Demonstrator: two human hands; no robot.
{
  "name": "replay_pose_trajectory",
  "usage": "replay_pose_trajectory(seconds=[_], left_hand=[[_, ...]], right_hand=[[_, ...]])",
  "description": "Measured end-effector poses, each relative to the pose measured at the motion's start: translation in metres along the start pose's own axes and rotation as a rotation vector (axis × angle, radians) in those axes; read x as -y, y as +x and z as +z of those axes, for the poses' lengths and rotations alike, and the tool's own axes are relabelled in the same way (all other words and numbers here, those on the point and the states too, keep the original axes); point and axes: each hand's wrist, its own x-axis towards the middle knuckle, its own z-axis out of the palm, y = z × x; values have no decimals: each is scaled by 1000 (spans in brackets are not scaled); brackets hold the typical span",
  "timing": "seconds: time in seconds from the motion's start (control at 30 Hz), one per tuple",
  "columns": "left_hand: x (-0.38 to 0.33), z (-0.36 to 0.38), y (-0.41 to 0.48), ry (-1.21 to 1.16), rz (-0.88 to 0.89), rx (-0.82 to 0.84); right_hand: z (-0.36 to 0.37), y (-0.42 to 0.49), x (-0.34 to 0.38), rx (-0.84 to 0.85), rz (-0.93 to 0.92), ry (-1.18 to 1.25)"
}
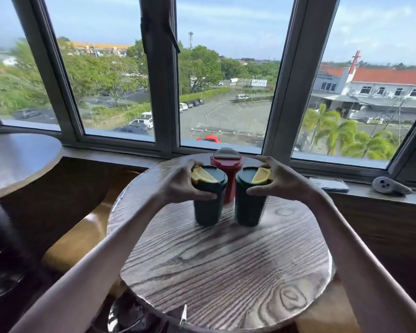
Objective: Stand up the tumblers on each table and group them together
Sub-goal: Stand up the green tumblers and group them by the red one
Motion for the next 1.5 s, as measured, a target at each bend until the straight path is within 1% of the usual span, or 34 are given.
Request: replay_pose_trajectory(seconds=[0.17, 0.37, 0.63, 0.77, 0.93, 1.1, 1.27, 1.5], left_hand=[[5, 4, 0, 7, 37, -70], [-3, 10, -1, 34, 60, -172], [-12, 19, -3, 62, 42, -293], [-11, 22, -3, 66, 66, -323], [-6, 22, -5, 24, 55, -320], [-4, 22, -6, -32, 41, -258], [0, 21, -6, -36, 52, -230], [0, 20, -5, -65, 58, -242]], right_hand=[[-1, -5, 1, 29, -30, 57], [5, 1, 0, -52, -48, 127], [13, 2, -1, -144, -30, 190], [15, 5, -1, -131, -34, 194], [14, 8, 1, -84, -54, 163], [13, 5, 3, -69, -83, 99], [11, 4, 2, -40, -101, 129], [11, 5, 3, -61, -112, 106]])
